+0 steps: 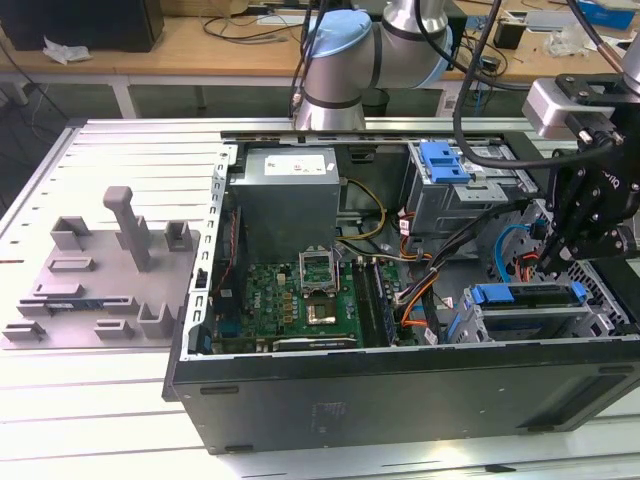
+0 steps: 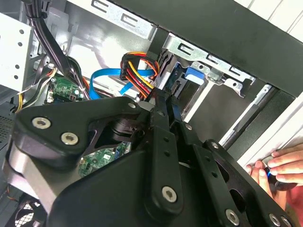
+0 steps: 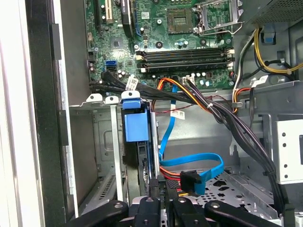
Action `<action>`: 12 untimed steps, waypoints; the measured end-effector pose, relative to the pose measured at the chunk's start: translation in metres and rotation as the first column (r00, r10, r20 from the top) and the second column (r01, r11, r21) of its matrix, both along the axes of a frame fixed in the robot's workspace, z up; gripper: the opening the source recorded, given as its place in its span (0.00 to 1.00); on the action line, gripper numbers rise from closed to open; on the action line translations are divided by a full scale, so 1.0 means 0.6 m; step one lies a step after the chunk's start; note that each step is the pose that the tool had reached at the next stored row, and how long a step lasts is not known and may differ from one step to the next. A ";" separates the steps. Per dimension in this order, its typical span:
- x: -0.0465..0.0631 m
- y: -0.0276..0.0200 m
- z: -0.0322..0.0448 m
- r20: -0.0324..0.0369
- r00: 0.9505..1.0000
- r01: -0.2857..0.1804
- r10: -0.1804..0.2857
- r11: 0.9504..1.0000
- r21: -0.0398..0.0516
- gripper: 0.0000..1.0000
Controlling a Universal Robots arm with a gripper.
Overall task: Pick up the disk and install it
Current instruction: 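Insert the first disk wire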
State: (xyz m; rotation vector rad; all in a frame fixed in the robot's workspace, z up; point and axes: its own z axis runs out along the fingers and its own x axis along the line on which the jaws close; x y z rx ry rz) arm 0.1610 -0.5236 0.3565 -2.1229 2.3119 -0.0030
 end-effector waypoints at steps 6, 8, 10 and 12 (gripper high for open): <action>0.000 -0.0045 0.000 0.000 1.000 0.000 0.000 1.000 0.007 0.17; 0.000 -0.0088 0.000 0.000 1.000 0.000 0.000 1.000 0.013 0.17; 0.000 -0.0155 0.000 0.000 1.000 0.000 0.000 1.000 0.023 0.17; 0.000 -0.0198 0.000 0.000 1.000 0.000 0.000 1.000 0.031 0.17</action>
